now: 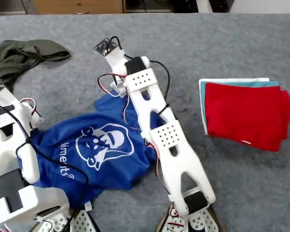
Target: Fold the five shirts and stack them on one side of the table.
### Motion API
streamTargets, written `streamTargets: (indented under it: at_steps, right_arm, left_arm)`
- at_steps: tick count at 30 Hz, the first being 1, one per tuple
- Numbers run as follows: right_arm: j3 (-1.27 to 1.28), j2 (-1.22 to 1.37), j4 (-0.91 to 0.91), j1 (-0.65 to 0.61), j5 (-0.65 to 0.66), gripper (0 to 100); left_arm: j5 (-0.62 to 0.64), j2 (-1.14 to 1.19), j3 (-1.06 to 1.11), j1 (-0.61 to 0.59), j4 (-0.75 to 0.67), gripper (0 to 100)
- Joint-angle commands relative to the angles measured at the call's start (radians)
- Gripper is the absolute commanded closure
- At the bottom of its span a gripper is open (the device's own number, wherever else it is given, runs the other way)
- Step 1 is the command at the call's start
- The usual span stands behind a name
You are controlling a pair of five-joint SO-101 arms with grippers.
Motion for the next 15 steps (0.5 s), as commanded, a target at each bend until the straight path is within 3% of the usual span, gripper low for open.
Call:
streamTargets:
  at_steps: [1,7,15]
  right_arm:
    - [0.004,-0.073,-0.011,0.007,-0.005,77.6]
    - [0.004,-0.073,-0.011,0.010,-0.012,96.5]
    - [0.001,-0.073,-0.017,0.021,-0.055,96.8]
  left_arm:
    - [0.006,-0.007,-0.002,0.014,-0.014,98]
    - [0.006,-0.007,-0.002,0.009,-0.014,98]
    - [0.006,-0.007,-0.003,0.011,-0.014,98]
